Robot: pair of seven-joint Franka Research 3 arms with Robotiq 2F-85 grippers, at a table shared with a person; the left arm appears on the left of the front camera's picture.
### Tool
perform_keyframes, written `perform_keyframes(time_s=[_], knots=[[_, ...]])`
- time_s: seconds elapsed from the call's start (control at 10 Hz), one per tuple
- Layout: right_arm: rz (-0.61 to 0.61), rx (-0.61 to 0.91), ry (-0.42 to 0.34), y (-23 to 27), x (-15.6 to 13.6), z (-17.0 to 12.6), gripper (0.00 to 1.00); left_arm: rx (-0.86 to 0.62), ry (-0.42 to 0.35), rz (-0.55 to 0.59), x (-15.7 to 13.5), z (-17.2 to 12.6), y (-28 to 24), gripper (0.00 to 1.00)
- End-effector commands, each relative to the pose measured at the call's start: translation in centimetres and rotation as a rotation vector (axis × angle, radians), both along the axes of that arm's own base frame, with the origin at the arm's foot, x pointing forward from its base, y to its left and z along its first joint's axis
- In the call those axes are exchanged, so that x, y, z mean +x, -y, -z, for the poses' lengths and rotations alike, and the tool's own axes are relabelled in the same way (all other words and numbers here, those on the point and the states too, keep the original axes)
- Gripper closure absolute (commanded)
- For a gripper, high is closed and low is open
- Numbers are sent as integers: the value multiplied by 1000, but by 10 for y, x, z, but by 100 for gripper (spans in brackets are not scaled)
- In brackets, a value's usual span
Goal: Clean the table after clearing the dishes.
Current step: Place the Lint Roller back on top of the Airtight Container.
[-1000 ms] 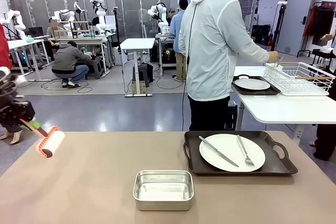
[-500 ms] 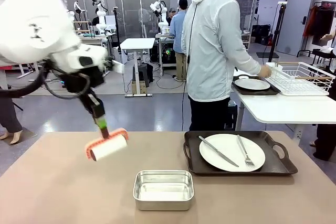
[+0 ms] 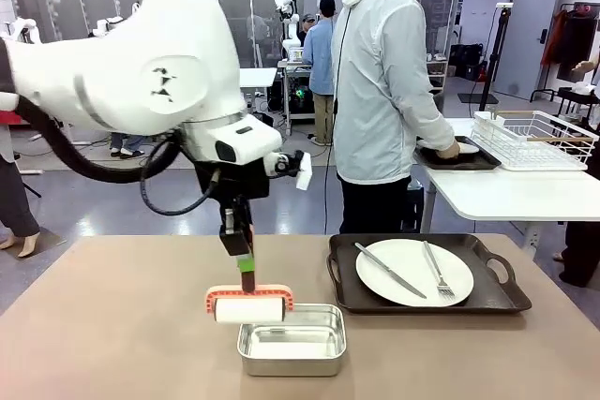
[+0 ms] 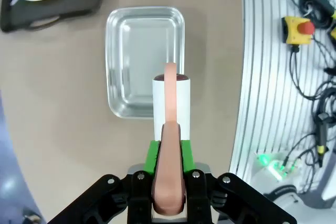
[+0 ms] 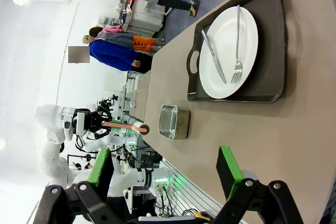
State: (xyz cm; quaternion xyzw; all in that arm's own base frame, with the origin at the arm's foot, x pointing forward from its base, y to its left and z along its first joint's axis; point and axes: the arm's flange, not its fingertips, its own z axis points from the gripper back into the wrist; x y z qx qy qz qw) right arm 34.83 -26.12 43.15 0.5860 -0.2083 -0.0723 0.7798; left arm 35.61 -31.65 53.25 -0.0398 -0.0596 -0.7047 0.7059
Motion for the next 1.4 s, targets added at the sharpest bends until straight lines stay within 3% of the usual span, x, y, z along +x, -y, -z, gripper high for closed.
perform_keyframes(time_s=[0.0, 0.3, 1.0, 1.1, 1.3], knots=[[-4, 6, 6, 0, -3, -3, 0, 11, -20, 55, 18, -3, 7, 79], [-4, 6, 6, 0, -3, -3, 0, -10, -77, 64, 49, 16, 34, 79], [-4, 6, 6, 0, -3, -3, 0, -35, -77, 24, 99, 73, 50, 79], [-4, 6, 6, 0, -3, -3, 0, -21, -42, 16, 108, 84, 52, 79], [-4, 6, 6, 0, -3, -3, 0, -3, -82, 7, 123, 99, 52, 79]])
